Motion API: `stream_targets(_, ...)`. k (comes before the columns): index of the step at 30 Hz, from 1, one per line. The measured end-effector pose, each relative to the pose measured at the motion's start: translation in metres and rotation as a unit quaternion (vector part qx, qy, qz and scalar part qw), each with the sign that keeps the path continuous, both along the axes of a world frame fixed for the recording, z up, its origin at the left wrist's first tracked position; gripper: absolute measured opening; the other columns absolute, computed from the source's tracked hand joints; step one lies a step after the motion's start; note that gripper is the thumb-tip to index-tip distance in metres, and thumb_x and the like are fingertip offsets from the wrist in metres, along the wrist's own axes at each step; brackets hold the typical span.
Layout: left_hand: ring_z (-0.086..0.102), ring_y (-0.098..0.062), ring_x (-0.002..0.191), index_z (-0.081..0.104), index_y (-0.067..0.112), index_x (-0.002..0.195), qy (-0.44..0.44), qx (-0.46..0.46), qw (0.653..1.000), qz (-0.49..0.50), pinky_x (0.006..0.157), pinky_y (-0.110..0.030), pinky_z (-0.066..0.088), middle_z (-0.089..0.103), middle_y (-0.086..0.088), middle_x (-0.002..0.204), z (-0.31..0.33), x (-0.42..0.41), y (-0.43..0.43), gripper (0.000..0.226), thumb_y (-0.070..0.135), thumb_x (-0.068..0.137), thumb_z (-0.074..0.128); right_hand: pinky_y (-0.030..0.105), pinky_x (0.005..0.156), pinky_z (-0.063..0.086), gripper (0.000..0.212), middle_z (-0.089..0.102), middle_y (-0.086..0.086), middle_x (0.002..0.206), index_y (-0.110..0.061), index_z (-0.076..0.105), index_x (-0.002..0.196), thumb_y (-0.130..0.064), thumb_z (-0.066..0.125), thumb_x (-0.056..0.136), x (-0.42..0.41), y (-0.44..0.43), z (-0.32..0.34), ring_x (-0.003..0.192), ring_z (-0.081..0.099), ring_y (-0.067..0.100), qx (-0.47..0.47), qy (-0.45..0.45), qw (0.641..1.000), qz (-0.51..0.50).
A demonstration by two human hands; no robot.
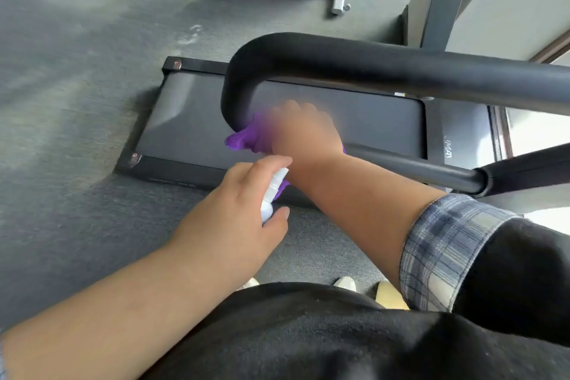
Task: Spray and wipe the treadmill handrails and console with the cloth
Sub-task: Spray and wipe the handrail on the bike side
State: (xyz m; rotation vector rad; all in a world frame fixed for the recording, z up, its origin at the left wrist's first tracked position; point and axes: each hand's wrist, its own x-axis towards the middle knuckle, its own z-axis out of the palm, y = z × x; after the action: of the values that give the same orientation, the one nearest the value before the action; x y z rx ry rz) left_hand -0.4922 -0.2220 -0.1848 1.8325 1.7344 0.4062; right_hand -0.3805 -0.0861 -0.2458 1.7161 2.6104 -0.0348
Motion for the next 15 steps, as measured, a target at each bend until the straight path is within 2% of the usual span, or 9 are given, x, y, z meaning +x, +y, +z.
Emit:
stream_targets(3, 0.049, -0.007, 0.106, 0.024, 0.055, 0.132, -0.002, 0.001, 1.000, -0.028, 0.079, -0.024, 0.035, 0.039, 0.016, 0.128, -0.002, 0.005, 0.013, 0.059, 0.038, 0.088, 0.060, 0.036, 0.072, 0.037, 0.037, 0.053, 0.005, 0.114, -0.020, 0.050, 0.120, -0.027, 0.063, 0.086, 0.020, -0.005, 0.001, 0.101, 0.055, 0.031, -0.007, 0.006, 1.000, -0.006)
stream_targets(5, 0.051, -0.011, 0.106, 0.027, 0.052, 0.135, 0.003, -0.004, 0.999, -0.044, 0.078, -0.025, 0.036, 0.040, 0.013, 0.130, -0.004, 0.013, 0.022, 0.058, 0.038, 0.089, 0.059, 0.037, 0.072, 0.039, 0.040, 0.053, 0.006, 0.114, -0.019, 0.051, 0.120, -0.034, 0.064, 0.085, 0.046, -0.011, 0.000, 0.100, 0.055, 0.032, -0.012, 0.000, 1.000, -0.021)
stream_targets(7, 0.050, -0.009, 0.107, 0.027, 0.052, 0.135, -0.001, -0.010, 0.998, -0.062, 0.079, -0.025, 0.035, 0.038, 0.015, 0.131, -0.005, 0.025, 0.029, 0.057, 0.038, 0.090, 0.058, 0.039, 0.074, 0.042, 0.050, 0.053, 0.005, 0.114, -0.020, 0.052, 0.122, -0.040, 0.070, 0.081, 0.080, -0.019, -0.004, 0.099, 0.055, 0.031, -0.011, -0.019, 0.999, -0.047)
stream_targets(10, 0.050, -0.009, 0.106, 0.028, 0.052, 0.135, -0.008, -0.008, 0.996, -0.093, 0.080, -0.027, 0.035, 0.040, 0.015, 0.130, -0.004, 0.046, 0.033, 0.055, 0.038, 0.091, 0.057, 0.042, 0.079, 0.047, 0.059, 0.054, 0.005, 0.116, -0.021, 0.053, 0.123, -0.031, 0.079, 0.072, 0.140, -0.033, -0.008, 0.099, 0.055, 0.032, -0.008, -0.041, 0.994, -0.097)
stream_targets(13, 0.053, -0.008, 0.093, 0.025, 0.053, 0.134, 0.006, -0.025, 0.994, -0.106, 0.073, -0.028, 0.038, 0.038, 0.016, 0.126, -0.005, 0.069, 0.037, 0.053, 0.039, 0.093, 0.054, 0.046, 0.083, 0.050, 0.067, 0.055, 0.006, 0.119, -0.020, 0.054, 0.123, -0.025, 0.087, 0.065, 0.199, -0.048, -0.009, 0.102, 0.053, 0.034, -0.017, -0.060, 0.988, -0.140)
stream_targets(15, 0.054, -0.007, 0.083, 0.024, 0.052, 0.134, 0.031, -0.032, 0.994, -0.101, 0.066, -0.029, 0.040, 0.040, 0.014, 0.124, -0.012, 0.082, 0.043, 0.051, 0.038, 0.094, 0.052, 0.049, 0.080, 0.053, 0.068, 0.056, 0.009, 0.119, -0.018, 0.056, 0.124, -0.020, 0.089, 0.064, 0.231, -0.056, -0.009, 0.100, 0.053, 0.036, -0.015, -0.058, 0.986, -0.153)
